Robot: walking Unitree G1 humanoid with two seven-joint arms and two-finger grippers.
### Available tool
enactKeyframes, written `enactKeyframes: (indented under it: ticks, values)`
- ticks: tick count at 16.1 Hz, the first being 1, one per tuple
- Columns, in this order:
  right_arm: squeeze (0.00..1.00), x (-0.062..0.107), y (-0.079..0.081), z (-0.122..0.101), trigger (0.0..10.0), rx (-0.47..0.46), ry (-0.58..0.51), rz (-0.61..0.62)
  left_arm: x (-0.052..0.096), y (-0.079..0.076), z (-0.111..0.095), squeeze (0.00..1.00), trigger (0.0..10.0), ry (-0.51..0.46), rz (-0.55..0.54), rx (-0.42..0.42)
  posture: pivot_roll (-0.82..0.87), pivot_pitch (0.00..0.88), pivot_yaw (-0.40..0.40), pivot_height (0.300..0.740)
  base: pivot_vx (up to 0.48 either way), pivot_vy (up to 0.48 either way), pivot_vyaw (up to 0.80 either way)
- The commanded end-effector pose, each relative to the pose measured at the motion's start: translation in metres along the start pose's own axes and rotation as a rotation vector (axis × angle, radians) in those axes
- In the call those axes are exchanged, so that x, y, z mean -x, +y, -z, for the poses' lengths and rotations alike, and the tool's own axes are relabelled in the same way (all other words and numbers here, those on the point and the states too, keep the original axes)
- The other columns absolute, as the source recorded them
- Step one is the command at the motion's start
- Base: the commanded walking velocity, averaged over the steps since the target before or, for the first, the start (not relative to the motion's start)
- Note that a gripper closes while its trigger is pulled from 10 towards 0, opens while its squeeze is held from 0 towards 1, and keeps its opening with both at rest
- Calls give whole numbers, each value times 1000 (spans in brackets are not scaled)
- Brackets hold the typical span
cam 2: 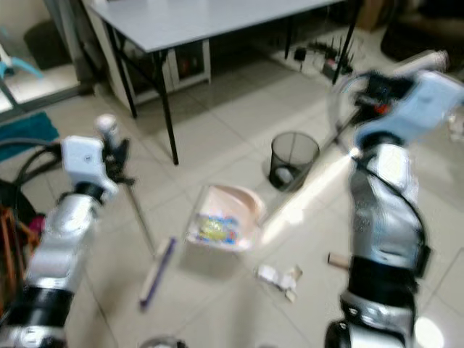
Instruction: Sweep floor
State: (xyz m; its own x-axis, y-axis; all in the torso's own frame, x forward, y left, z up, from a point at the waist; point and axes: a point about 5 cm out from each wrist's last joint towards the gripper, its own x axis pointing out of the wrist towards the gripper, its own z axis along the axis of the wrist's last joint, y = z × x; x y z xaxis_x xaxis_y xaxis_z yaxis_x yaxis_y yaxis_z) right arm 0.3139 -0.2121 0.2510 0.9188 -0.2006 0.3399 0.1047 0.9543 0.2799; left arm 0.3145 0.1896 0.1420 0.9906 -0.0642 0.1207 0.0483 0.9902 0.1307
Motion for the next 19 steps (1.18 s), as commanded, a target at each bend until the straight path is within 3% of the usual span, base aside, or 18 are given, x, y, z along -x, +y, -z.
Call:
enactKeyframes:
  ticks: [1, 13, 19]
  values:
    - [0, -3, -1, -15, 10000, -24, -68, -3, -3, -2, -9, 0, 10000, -40, 6, -15, -18, 14, 37, 740, 390, 0, 0]
    - [0, -6, -2, -18, 10000, -58, -82, 10, -5, -1, -8, 0, 10000, -37, 0, -19, -18, 23, 37, 740, 392, 0, 0]
    - [0, -7, -3, -18, 10000, -43, -82, 10, -3, -1, -5, 0, 10000, -33, -5, -20, -23, 25, 35, 740, 391, 0, -296]
